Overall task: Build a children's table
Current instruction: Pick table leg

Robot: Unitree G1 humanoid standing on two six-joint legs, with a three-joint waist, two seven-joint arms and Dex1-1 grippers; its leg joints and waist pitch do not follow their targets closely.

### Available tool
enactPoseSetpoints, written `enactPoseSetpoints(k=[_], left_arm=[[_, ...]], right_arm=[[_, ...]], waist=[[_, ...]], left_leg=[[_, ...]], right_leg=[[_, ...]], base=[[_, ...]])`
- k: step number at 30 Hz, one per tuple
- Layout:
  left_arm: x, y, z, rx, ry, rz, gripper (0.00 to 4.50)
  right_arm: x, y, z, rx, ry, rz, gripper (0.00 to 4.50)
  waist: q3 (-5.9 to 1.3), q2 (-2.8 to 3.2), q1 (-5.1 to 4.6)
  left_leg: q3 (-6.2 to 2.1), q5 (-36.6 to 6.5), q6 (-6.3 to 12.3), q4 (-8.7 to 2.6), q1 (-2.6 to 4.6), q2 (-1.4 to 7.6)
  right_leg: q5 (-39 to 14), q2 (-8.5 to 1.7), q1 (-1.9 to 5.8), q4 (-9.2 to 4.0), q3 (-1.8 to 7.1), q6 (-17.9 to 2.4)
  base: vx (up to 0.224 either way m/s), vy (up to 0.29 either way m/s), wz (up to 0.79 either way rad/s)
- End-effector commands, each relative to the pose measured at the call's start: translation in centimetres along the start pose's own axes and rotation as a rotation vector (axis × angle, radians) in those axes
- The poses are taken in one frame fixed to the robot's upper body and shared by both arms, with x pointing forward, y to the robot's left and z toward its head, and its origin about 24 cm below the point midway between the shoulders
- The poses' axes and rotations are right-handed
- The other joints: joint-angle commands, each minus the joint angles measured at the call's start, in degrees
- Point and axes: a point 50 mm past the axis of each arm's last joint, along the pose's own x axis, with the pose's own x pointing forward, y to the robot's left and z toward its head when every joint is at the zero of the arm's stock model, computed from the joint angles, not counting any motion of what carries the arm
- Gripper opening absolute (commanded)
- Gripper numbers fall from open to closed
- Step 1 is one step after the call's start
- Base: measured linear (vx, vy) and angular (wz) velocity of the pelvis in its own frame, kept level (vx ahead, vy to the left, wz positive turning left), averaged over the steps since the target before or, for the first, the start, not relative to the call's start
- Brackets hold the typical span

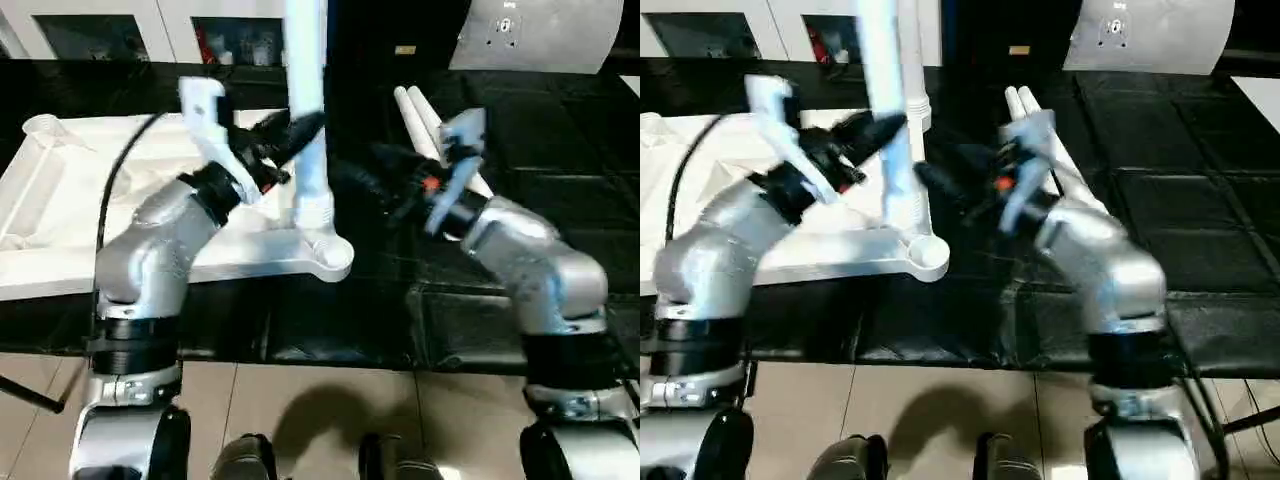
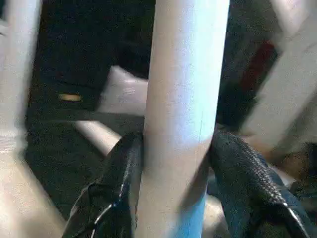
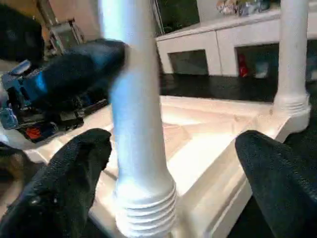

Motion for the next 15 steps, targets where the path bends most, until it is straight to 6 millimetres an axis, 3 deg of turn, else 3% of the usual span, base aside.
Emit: enactPoseSetpoints(k=[1,8,15], left_arm=[[0.0,-0.7,0.7,-0.07,-0.032,-0.083,1.88],[-0.4,-1.2,1.1,-0.144,-0.028,-0.206,1.88],[-0.4,-1.4,1.0,-0.126,0.022,-0.255,1.88]], right_arm=[[-0.4,-0.3,0.7,0.069,-0.024,0.02,4.47],[-1.3,-0.7,1.7,0.2,-0.088,0.07,4.49],[-1.7,-0.5,1.6,0.184,-0.029,0.126,4.49]], waist=[[-6.73,-0.35,0.35],[-6.46,-0.25,0.48],[-6.56,-0.23,0.84]], left_leg=[[0.0,-9.0,3.46,-2.95,1.04,0.5],[-0.06,-10.5,2.71,-3.17,1.35,0.58],[-0.07,-10.0,2.11,-3.25,1.41,0.68]], right_leg=[[-16.3,-3.13,4.26,-4.45,2.14,-10.9],[-20.7,-3.05,4.05,-5.01,1.9,-8.5],[-20.6,-3.09,4.02,-4.95,2.01,-7.9]], base=[[0.0,0.0,0.0],[0.0,0.0,0.0],[0.0,0.0,0.0]])
